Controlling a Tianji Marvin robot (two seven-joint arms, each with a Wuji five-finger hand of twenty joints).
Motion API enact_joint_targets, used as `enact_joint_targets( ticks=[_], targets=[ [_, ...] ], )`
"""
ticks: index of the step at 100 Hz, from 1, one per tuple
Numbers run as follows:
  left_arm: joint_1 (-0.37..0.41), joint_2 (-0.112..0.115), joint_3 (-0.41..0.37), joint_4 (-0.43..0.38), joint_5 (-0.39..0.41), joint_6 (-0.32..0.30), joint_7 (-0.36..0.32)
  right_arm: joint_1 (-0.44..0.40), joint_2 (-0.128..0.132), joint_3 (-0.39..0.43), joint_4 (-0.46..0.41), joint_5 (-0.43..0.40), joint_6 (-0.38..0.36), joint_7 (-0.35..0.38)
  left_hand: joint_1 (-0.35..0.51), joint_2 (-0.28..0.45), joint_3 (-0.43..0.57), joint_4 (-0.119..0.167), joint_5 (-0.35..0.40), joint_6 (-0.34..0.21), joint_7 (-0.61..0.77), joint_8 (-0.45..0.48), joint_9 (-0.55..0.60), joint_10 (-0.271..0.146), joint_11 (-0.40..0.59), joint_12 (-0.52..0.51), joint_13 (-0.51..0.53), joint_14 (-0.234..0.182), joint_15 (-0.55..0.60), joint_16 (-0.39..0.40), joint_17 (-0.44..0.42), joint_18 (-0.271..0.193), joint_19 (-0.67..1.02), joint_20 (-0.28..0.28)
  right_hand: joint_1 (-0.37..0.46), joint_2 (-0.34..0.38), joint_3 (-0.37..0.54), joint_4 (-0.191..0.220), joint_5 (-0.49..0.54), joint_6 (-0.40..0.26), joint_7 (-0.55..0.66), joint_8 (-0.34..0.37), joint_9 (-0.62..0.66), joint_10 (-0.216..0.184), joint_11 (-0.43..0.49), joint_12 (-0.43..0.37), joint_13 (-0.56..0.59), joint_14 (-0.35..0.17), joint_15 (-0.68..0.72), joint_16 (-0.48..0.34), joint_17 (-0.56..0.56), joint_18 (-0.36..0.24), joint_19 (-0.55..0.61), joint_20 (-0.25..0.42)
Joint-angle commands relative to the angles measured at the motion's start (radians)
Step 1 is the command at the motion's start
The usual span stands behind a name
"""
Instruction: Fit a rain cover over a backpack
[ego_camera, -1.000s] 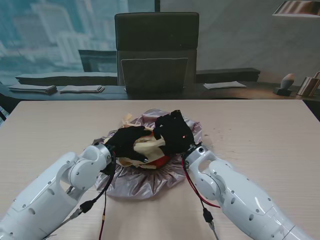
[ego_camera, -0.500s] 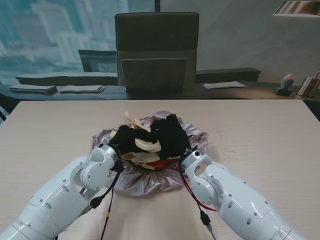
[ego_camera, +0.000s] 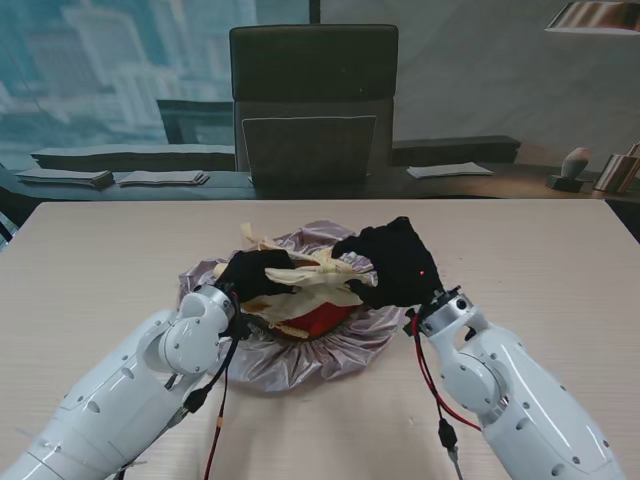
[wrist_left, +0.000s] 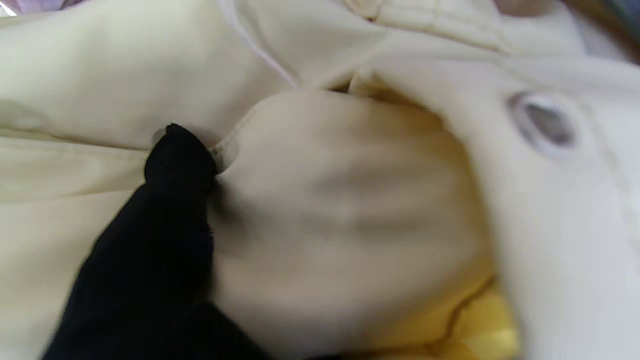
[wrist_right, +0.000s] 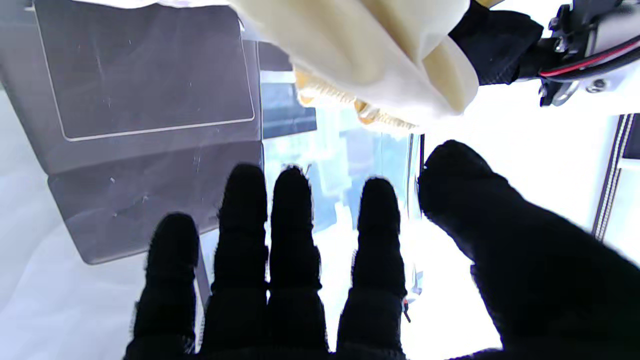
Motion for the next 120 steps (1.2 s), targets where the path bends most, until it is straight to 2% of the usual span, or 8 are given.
enact_joint_targets(
  ticks=[1, 9, 15, 40, 50, 64, 104, 120],
  targets=[
    [0.002, -0.012, -0.005, -0.011, -0.001, 0.009, -0.012, -0.026, 0.007, 0.028, 0.009, 0.063, -0.094, -0.003, 0.091, 0.156, 0.036, 0.008, 0.05, -0.063, 0.135, 0.082, 0.079, -0.026, 0.093, 0.044, 0.025, 0.01, 0.041, 0.024, -0.001, 0.027, 0.045, 0.025, 0.064, -0.018, -0.021, -0.08, 0.087, 0.017, 0.146, -0.061, 0.113, 0.037, 0.059, 0.078, 0.121, 0.027, 0.096, 0.034, 0.1, 0.039, 0.051, 0.043],
    [0.007, -0.017, -0.011, -0.021, -0.04, 0.023, -0.014, -0.055, -0.013, 0.06, 0.021, 0.154, -0.192, -0.028, 0.096, 0.15, 0.038, 0.011, 0.056, -0.057, 0.134, 0.078, 0.081, -0.018, 0.092, 0.041, 0.022, 0.015, 0.043, 0.026, -0.004, 0.029, 0.052, 0.029, 0.117, -0.046, 0.044, -0.101, 0.275, 0.035, 0.228, -0.084, 0.314, 0.067, 0.117, 0.118, 0.286, 0.078, 0.228, 0.086, 0.228, 0.097, 0.12, 0.09],
    [0.011, -0.021, -0.015, -0.028, -0.055, 0.031, -0.009, -0.067, -0.01, 0.08, 0.032, 0.14, -0.24, -0.028, 0.096, 0.149, 0.038, 0.011, 0.057, -0.055, 0.134, 0.077, 0.081, -0.016, 0.092, 0.04, 0.021, 0.018, 0.044, 0.026, -0.004, 0.031, 0.054, 0.03, 0.116, -0.055, 0.079, -0.112, 0.323, 0.015, 0.216, -0.095, 0.375, 0.055, 0.126, 0.141, 0.34, 0.073, 0.262, 0.104, 0.276, 0.098, 0.144, 0.122],
    [0.035, -0.03, -0.029, -0.059, -0.071, 0.039, 0.025, -0.076, 0.027, 0.065, 0.069, 0.051, -0.266, 0.064, 0.095, 0.138, 0.039, 0.016, 0.07, -0.053, 0.126, 0.061, 0.089, -0.013, 0.08, 0.026, 0.024, 0.019, 0.04, 0.022, -0.002, 0.039, 0.056, 0.032, 0.109, -0.06, 0.105, -0.126, 0.238, -0.006, 0.09, -0.264, 0.352, 0.044, 0.064, 0.153, 0.318, 0.063, 0.211, 0.101, 0.278, 0.086, 0.127, 0.142],
    [0.044, -0.034, -0.032, -0.073, -0.095, 0.042, 0.029, -0.063, 0.041, 0.03, 0.073, 0.044, -0.214, 0.142, 0.096, 0.134, 0.042, 0.017, 0.078, -0.044, 0.123, 0.054, 0.094, -0.005, 0.079, 0.023, 0.03, 0.027, 0.043, 0.023, 0.003, 0.041, 0.058, 0.033, 0.08, -0.022, 0.125, -0.093, 0.192, 0.012, -0.051, -0.268, 0.309, 0.045, 0.025, 0.145, 0.279, 0.062, 0.164, 0.096, 0.25, 0.073, 0.108, 0.15],
    [0.056, -0.035, -0.038, -0.094, -0.102, 0.041, 0.035, -0.025, 0.057, -0.032, 0.088, 0.005, -0.119, 0.218, 0.095, 0.131, 0.045, 0.019, 0.083, -0.041, 0.121, 0.048, 0.098, -0.004, 0.079, 0.019, 0.036, 0.029, 0.045, 0.024, 0.006, 0.042, 0.063, 0.036, 0.034, 0.041, 0.128, 0.041, 0.111, 0.0, -0.197, -0.202, 0.258, 0.049, -0.002, 0.127, 0.231, 0.059, 0.133, 0.088, 0.23, 0.053, 0.101, 0.157],
    [0.064, -0.031, -0.045, -0.102, -0.099, 0.044, 0.024, 0.097, 0.076, -0.205, 0.084, -0.018, 0.223, 0.492, 0.091, 0.125, 0.051, 0.019, 0.09, -0.04, 0.12, 0.042, 0.103, -0.001, 0.079, 0.015, 0.04, 0.029, 0.046, 0.025, -0.001, 0.047, 0.057, 0.033, -0.004, 0.149, 0.012, 0.048, -0.108, 0.062, -0.215, -0.261, 0.321, 0.098, 0.045, 0.129, 0.288, 0.126, 0.214, 0.1, 0.282, 0.068, 0.208, 0.199],
    [0.064, -0.028, -0.047, -0.104, -0.096, 0.042, 0.017, 0.137, 0.08, -0.272, 0.078, -0.039, 0.325, 0.562, 0.089, 0.125, 0.053, 0.019, 0.091, -0.041, 0.117, 0.039, 0.104, -0.001, 0.078, 0.014, 0.041, 0.027, 0.047, 0.026, 0.0, 0.047, 0.056, 0.033, -0.004, 0.15, 0.0, 0.047, -0.24, 0.019, -0.227, -0.275, 0.343, 0.09, 0.041, 0.119, 0.326, 0.131, 0.225, 0.091, 0.321, 0.074, 0.236, 0.2]
  ],
)
